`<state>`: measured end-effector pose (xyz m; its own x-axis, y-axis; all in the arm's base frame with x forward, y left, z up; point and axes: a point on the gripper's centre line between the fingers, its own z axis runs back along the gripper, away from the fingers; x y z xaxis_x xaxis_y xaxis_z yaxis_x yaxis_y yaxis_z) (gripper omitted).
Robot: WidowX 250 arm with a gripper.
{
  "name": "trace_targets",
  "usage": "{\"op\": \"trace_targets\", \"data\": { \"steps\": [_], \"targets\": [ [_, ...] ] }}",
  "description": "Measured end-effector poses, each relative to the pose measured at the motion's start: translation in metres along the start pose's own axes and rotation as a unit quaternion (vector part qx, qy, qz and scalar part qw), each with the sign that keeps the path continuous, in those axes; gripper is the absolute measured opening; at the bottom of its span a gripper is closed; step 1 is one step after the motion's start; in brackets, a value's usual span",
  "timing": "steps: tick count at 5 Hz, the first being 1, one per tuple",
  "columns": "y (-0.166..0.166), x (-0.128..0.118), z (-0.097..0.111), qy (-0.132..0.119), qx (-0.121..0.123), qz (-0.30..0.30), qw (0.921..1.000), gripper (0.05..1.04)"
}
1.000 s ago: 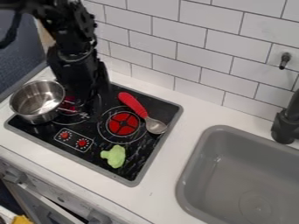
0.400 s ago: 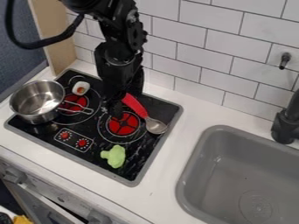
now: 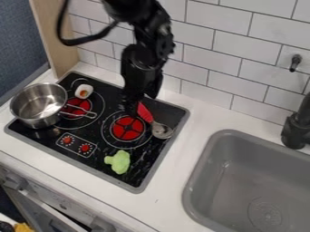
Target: Move the red spoon onto the right burner
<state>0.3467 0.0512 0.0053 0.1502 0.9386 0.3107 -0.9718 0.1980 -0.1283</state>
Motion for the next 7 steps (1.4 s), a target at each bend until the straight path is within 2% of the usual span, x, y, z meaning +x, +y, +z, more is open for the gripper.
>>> {"op": "trace_targets", "data": {
  "steps": [1, 2, 4, 5, 6, 7],
  "targets": [
    [-0.005, -0.009, -0.021, -0.006, 0.019, -0.029, 0.9994, 1.000],
    [-0.008, -0.014, -0.026, 0.006, 0.023, -0.038, 0.9990, 0.948],
    [-0.006, -0.022, -0.027, 0.034, 0.008, -0.034, 0.9988, 0.380],
    [-0.004, -0.022, -0.026, 0.053, 0.011, -0.026, 0.9982, 0.313],
    [0.001, -0.023, -0.022, 0.082, 0.024, -0.013, 0.9962, 0.313],
    [0.004, -0.024, -0.002, 0.086, 0.006, -0.013, 0.9962, 0.313]
  ]
}}
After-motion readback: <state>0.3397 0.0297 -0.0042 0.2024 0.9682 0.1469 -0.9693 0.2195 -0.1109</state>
